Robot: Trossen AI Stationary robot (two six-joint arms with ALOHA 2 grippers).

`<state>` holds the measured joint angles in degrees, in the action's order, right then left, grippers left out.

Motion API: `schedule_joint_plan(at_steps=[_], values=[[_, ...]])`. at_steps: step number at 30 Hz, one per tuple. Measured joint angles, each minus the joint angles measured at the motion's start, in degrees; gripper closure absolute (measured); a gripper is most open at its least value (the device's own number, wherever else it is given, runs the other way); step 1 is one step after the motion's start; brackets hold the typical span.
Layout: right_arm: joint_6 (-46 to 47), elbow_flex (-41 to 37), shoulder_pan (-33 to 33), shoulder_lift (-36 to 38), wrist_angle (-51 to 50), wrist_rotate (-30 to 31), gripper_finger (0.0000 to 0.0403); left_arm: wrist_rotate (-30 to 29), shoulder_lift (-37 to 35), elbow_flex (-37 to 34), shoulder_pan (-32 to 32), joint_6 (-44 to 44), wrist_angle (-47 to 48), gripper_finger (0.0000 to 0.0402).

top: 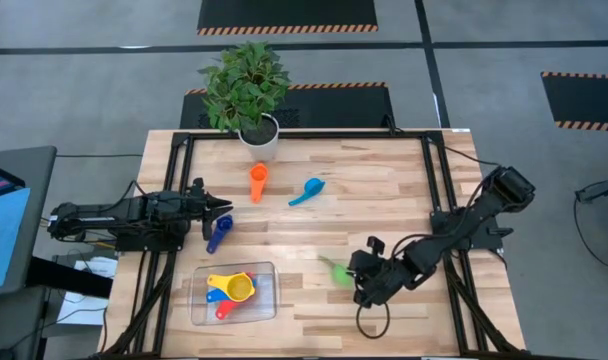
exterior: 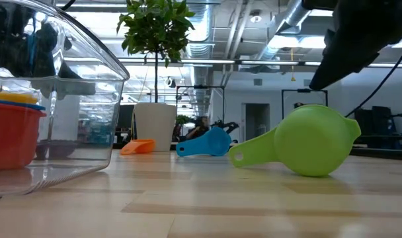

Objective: Nest measuring cups in basket
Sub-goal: Stack the green measuring cup on top of the yellow measuring cup

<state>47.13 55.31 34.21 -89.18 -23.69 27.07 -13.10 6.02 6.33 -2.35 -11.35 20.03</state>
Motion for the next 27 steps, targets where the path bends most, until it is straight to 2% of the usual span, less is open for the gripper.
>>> schedule_joint_plan(at_steps=[8, 16, 23, 27], values=[[2.38, 0.02, -0.20, -0.80, 0.34, -3.25, 0.0320, 0.00, 0.00, 0.00, 0.00, -0.04, 0.06, 0.0340], [2.89, 0.02, -0.25, -1.45, 0.54, -3.15, 0.0320, 0.00, 0.00, -0.02, 0.00, -0.04, 0.13, 0.0340], [4.00, -0.01, -1.04, -5.98, 1.16, -3.36, 0.0320, 0.00, 0.00, 0.00, 0.02, -0.03, 0.15, 0.0340], [4.00, -0.01, -2.08, -8.59, 4.56, -6.52, 0.0320, 0.00, 0.00, 0.00, 0.00, -0.02, 0.15, 0.0340]])
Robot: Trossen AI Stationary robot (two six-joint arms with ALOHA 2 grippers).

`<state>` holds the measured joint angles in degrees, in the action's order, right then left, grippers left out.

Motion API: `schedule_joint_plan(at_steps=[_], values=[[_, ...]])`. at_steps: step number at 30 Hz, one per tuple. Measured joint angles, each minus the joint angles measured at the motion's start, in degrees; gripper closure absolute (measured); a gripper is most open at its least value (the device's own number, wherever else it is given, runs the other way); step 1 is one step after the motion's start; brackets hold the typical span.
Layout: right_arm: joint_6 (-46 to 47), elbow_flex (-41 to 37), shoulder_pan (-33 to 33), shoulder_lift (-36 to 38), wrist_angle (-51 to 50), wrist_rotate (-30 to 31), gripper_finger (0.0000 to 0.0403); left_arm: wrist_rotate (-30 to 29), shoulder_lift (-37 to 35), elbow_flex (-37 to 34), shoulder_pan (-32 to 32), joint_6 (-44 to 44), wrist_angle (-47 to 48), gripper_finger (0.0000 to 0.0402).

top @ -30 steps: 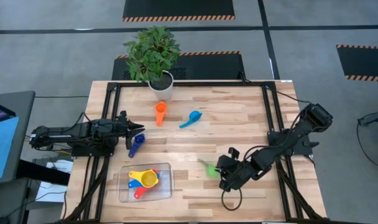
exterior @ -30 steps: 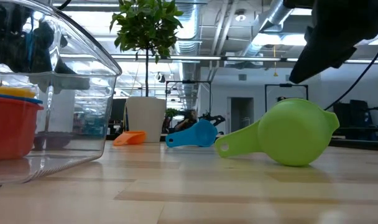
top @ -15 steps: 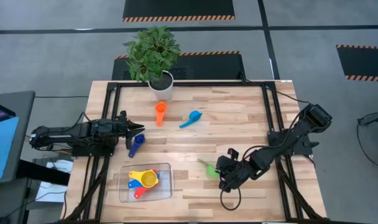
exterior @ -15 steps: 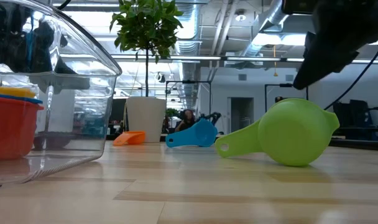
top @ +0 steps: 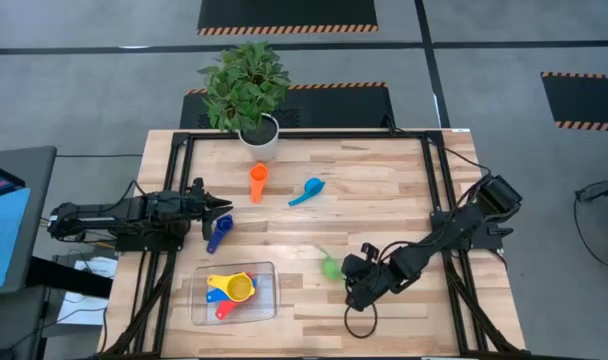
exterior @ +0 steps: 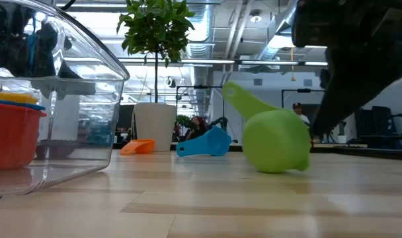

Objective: Nest measuring cups in basket
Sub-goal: Stack the green measuring cup on top of the yellow measuring cup

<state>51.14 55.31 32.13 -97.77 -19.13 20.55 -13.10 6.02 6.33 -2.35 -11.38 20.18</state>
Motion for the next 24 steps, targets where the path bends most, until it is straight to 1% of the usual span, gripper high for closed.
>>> schedule_joint_plan(at_steps=[4, 10, 13, 16, 19, 24], values=[[-0.04, 0.00, -1.54, -0.87, 1.76, -4.01, 0.0321, 0.00, -0.01, 0.00, 0.01, 0.00, 0.00, 0.0340], [-2.07, 0.00, -2.46, -0.86, -0.01, -4.33, 0.0321, 0.00, -0.02, 0.00, 0.00, 0.00, 0.04, 0.0340], [-2.12, 0.00, -3.40, -0.86, -2.12, -2.06, 0.0321, 0.00, -0.02, 0.00, 0.00, 0.00, 0.04, 0.0340], [-3.36, 0.00, -5.39, -0.86, -3.22, 1.70, 0.0321, 0.00, -0.02, -0.01, 0.01, 0.00, 0.04, 0.0340], [-8.10, 0.32, -7.86, -0.86, -3.64, 4.93, 0.0321, 0.00, -0.02, 0.00, 0.01, 0.01, 0.05, 0.0340], [-16.73, 2.66, -12.45, -0.82, -8.72, 6.54, 0.0321, 0.02, -0.02, 0.00, 0.00, 0.01, 0.07, 0.0340]])
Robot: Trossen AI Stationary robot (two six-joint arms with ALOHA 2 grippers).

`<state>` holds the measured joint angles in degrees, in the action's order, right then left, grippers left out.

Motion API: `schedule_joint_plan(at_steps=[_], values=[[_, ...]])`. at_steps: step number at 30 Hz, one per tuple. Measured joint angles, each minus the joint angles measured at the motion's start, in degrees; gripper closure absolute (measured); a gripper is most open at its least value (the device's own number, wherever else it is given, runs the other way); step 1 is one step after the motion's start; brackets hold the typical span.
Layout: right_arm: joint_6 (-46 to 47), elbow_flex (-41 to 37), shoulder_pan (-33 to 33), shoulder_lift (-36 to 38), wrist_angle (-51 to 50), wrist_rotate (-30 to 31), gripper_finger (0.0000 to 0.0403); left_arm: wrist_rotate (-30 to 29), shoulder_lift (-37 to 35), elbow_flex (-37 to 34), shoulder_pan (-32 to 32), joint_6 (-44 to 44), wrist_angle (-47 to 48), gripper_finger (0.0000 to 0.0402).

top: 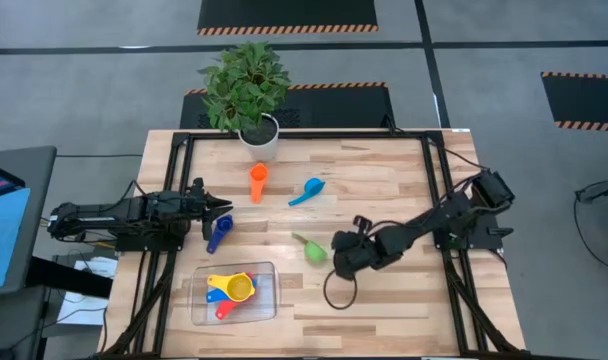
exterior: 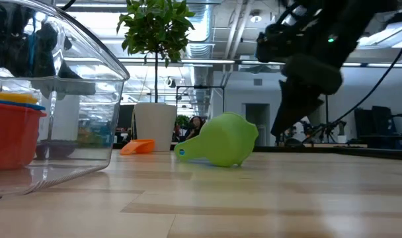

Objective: Nest measuring cups in basket
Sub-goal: Stack the green measuring cup on top of the yellow measuring cup

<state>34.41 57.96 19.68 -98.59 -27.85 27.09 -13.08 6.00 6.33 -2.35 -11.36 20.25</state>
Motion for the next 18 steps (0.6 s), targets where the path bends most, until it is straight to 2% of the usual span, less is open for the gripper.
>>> schedule_joint_plan(at_steps=[5, 11, 14, 18], values=[[0.31, 2.06, -5.74, 0.02, -3.74, 0.01, 0.0329, 0.00, 0.00, 0.00, 0.01, 0.40, 0.02, 0.0340], [-5.04, 3.63, -14.26, 0.04, -9.94, -3.26, 0.0328, 0.00, 0.00, -0.02, 0.02, 0.62, 0.06, 0.0340], [-7.74, 4.10, -17.41, 0.04, -15.16, -3.16, 0.0305, 0.00, 0.00, -0.01, 0.00, 0.63, 0.19, 0.0340], [-7.88, 4.21, -20.33, 0.04, -18.21, -3.19, 0.0251, 0.00, 0.00, 0.00, 0.00, 0.64, 0.22, 0.0340]])
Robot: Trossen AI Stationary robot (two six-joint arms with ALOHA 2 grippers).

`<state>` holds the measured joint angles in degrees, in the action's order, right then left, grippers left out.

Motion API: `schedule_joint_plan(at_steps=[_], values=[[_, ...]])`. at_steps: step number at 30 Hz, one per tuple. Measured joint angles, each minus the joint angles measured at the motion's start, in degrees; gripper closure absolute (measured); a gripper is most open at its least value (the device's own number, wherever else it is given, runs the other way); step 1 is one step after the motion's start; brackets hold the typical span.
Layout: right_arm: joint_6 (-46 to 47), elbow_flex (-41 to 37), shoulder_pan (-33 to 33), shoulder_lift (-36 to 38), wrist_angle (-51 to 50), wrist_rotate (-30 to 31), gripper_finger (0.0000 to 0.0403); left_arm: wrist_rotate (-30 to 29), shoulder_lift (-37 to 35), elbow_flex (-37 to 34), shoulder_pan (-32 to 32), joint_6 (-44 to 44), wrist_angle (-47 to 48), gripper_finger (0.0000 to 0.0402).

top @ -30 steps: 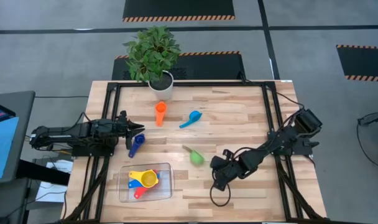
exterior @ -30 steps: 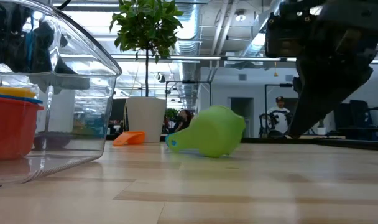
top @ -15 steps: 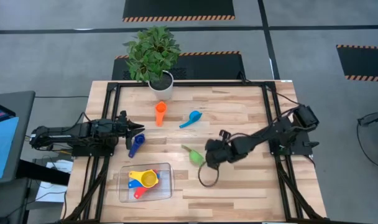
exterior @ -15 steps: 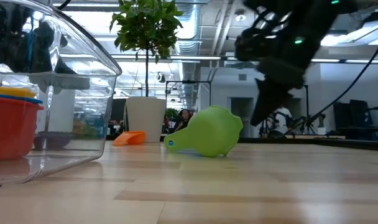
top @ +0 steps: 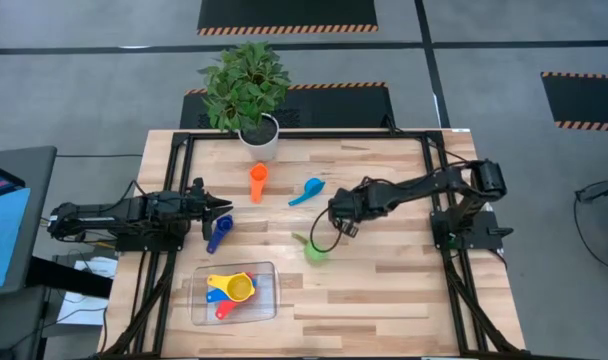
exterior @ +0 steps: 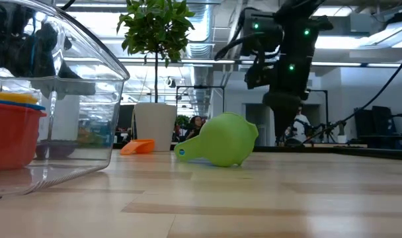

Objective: Nest measuring cups in basket
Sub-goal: Stack the green measuring cup on top of the yellow measuring cup

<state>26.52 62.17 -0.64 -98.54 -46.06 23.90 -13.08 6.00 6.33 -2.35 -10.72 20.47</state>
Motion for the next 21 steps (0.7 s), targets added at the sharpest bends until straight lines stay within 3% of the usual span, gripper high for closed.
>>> schedule_joint_plan(at_steps=[8, 12, 17, 21], values=[[-0.03, 1.67, -1.11, 0.00, -2.67, -5.18, 0.0157, 0.00, 0.00, -0.02, 0.02, 0.02, 0.00, 0.0340], [0.98, 3.58, -1.14, 0.02, -7.31, -9.16, 0.0148, 0.00, 0.01, 0.00, 0.01, 0.02, 0.00, 0.0340], [7.75, 3.98, 0.41, 0.00, -4.20, -12.32, 0.0148, 0.00, 0.01, 0.00, 0.01, 0.02, 0.00, 0.0340], [4.06, 4.02, 1.07, 0.00, -4.93, -13.79, 0.0148, 0.00, 0.00, 0.00, 0.01, 0.02, 0.00, 0.0340]])
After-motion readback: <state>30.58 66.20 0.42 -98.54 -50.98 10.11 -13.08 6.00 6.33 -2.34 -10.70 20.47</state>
